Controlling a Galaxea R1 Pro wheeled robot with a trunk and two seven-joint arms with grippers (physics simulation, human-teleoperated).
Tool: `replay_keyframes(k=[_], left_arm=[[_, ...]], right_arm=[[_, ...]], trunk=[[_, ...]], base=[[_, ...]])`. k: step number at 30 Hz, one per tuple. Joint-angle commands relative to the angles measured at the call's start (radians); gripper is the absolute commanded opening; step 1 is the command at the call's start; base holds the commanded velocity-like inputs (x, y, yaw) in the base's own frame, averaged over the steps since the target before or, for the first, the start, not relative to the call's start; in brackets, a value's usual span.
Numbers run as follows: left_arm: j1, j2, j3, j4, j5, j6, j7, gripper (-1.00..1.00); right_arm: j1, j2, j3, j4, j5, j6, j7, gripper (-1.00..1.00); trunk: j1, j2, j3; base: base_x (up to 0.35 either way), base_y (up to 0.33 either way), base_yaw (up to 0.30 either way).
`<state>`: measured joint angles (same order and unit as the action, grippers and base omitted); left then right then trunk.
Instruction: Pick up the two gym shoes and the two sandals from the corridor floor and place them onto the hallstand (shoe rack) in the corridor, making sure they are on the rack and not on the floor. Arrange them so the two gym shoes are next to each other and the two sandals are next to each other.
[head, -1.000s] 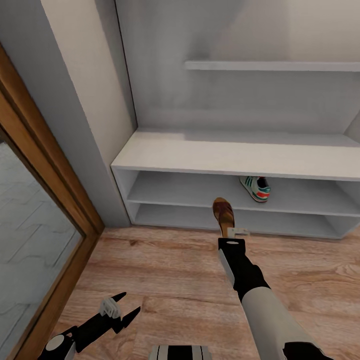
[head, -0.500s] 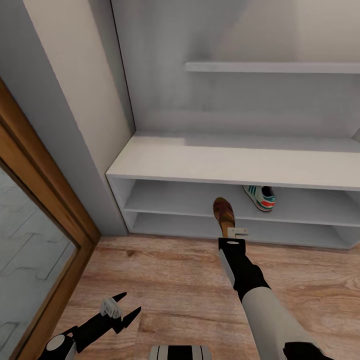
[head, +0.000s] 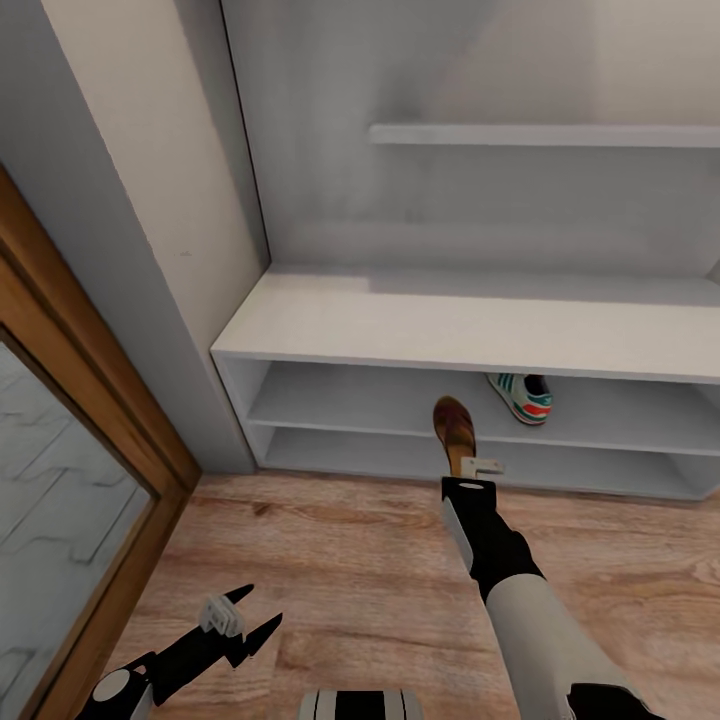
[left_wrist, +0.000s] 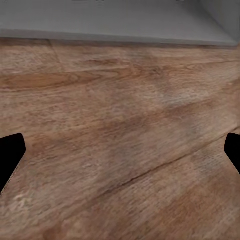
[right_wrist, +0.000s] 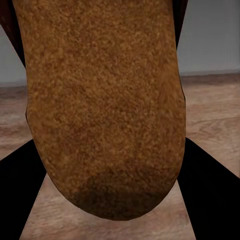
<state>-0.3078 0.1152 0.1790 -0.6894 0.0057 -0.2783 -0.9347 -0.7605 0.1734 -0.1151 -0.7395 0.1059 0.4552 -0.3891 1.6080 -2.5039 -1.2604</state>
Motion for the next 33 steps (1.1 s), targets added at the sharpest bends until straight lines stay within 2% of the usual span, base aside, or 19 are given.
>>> replay_keyframes(k=[1, 12, 22, 33], left_arm=[[-0.001, 0.000, 0.002, 0.001, 0.000, -0.003, -0.004, 1.00], [0.000, 0.001, 0.003, 0.001, 0.001, -0.002, -0.004, 1.00], [0.000, 0.000, 0.002, 0.001, 0.001, -0.003, -0.007, 1.00], [-0.001, -0.001, 0.001, 0.001, 0.000, -0.004, -0.006, 1.00]], right_arm=[[0.000, 0.001, -0.003, -0.001, 0.011, 0.008, 0.003, -1.00], [0.000, 0.001, -0.004, -0.002, 0.011, 0.008, 0.003, -1.00], [0.000, 0.001, -0.002, -0.001, 0.011, 0.008, 0.003, -1.00], [0.000, 0.001, -0.003, -0.002, 0.011, 0.008, 0.003, -1.00]], trunk=[[0.000, 0.000, -0.001], [0.000, 0.000, -0.001], [0.000, 0.000, -0.001], [0.000, 0.000, -0.001]], base=[[0.198, 0.000, 0.000], [0.270, 0.000, 0.000], [0.063, 0.000, 0.000], [0.214, 0.000, 0.000]])
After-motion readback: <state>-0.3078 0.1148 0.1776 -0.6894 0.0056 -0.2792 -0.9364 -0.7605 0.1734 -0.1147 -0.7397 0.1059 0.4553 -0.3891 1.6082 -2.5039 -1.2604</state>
